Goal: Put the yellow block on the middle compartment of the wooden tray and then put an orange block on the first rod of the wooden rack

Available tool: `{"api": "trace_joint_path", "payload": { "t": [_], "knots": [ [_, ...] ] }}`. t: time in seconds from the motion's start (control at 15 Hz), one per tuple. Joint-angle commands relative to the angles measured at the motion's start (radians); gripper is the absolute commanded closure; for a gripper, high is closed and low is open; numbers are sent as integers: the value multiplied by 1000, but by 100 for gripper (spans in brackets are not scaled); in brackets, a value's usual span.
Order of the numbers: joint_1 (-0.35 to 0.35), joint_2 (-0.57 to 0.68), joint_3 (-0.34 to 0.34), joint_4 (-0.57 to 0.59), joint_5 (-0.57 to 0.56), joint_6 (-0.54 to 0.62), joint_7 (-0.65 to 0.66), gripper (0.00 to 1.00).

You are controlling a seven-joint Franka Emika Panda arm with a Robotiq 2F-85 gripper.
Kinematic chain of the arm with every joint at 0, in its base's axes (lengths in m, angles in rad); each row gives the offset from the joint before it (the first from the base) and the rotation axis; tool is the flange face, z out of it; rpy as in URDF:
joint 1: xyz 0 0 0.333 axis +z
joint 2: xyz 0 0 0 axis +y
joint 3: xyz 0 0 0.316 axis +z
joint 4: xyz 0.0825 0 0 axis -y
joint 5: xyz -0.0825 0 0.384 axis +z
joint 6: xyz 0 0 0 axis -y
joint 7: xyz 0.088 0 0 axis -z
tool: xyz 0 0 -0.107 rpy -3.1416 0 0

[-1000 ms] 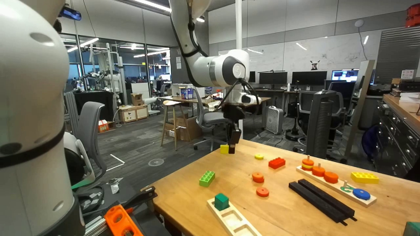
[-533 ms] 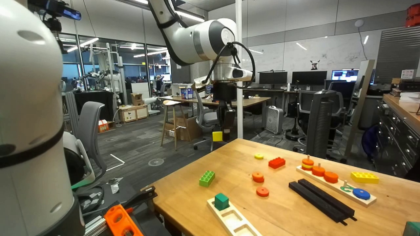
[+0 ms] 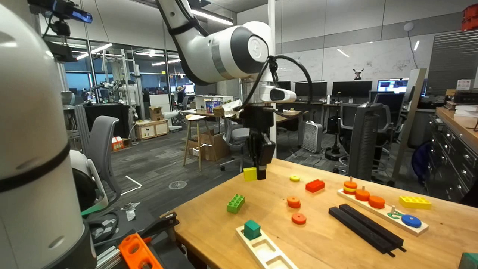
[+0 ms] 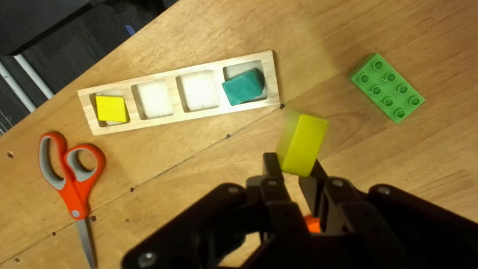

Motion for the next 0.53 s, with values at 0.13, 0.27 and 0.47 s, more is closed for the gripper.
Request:
{"api": "trace_joint_path", "payload": {
  "t": [0.13,0.27,0.47],
  "knots": [
    [-86,-30,-1,-119,-17,161,-179,88],
    [-106,-25,-9,-144,-2,210,-254,88],
    [-121,26,-22,-111,32,241,-382,88]
  ]
}}
